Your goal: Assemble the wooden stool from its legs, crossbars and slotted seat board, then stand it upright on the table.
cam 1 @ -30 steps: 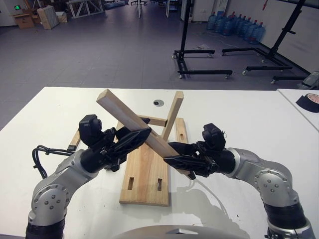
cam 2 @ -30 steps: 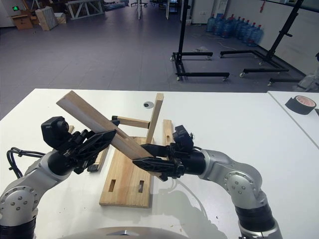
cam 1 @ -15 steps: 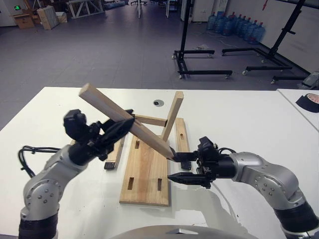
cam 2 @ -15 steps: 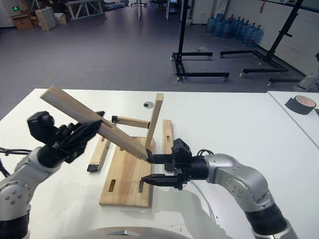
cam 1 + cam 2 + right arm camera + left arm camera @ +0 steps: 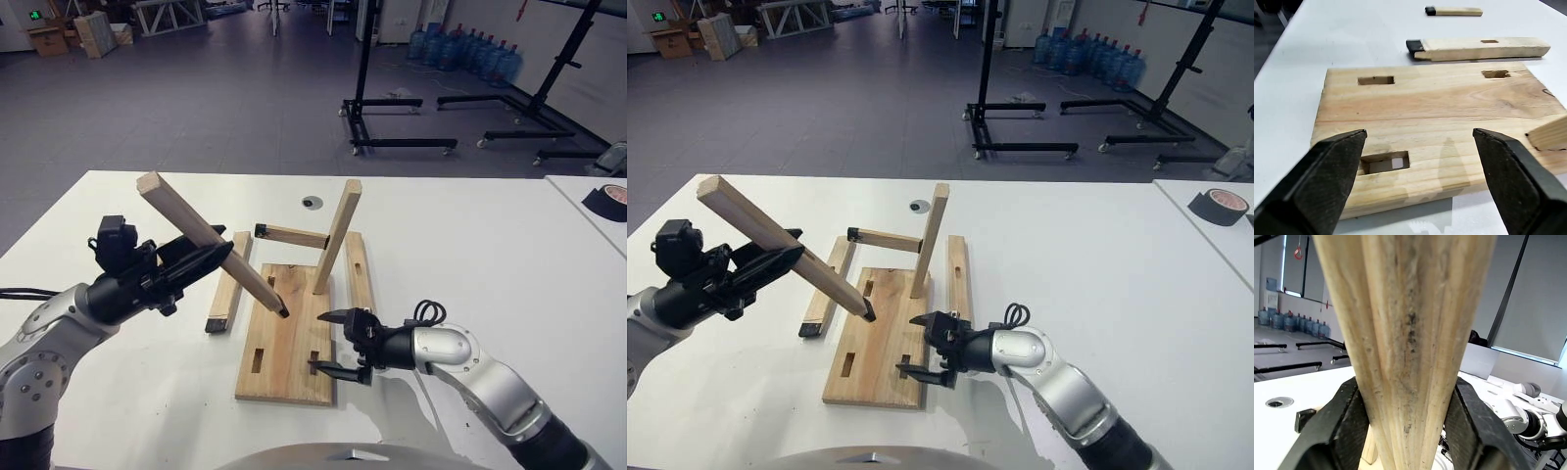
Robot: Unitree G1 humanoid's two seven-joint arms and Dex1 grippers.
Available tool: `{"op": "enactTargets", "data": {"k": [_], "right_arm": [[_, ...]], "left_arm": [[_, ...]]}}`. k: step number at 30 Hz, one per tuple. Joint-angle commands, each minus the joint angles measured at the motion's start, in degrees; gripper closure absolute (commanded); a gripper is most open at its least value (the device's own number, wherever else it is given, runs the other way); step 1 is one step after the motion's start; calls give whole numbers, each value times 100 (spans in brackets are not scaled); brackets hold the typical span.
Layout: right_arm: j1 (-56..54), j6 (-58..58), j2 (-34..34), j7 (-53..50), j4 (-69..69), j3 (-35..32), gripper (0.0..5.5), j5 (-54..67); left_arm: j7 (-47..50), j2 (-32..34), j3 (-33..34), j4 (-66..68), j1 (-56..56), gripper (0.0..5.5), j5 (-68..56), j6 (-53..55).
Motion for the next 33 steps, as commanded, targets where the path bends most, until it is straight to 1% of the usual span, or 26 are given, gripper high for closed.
{"op": "enactTargets", "data": {"k": [1,6,13,15,18,19,25,31,33], "right_arm": [[-122,75,-197,55,-19,296,150,-500],[-213,96,-618,442,-9,568,150,-923],[-351,136,-1148,859,-94,628,150,-1170],[-415,-91,-997,745,-155,477,150,-1086],[-514,-129,-532,395,-232,127,150,-821],[-556,-227,-448,286,-167,106,150,-917],[-473,-496,-350,108,-11,357,150,-1490],[-496,-694,-454,406,117,793,150,-1968],[-483,-778,-643,575,72,871,150,-2152]], "left_arm": [[31,67,102,-217,211,349,98,23],[133,-87,16,-355,481,349,276,-101],[187,-328,-147,-467,681,349,641,-317],[163,-341,-158,-437,726,349,770,-382],[113,-346,-115,-363,753,349,855,-406],[91,-343,-133,-359,758,349,868,-398],[-21,-248,-174,-234,626,349,914,-328],[-120,-129,-238,-55,387,349,910,-250],[-151,-113,-246,-38,371,349,917,-230]]}}
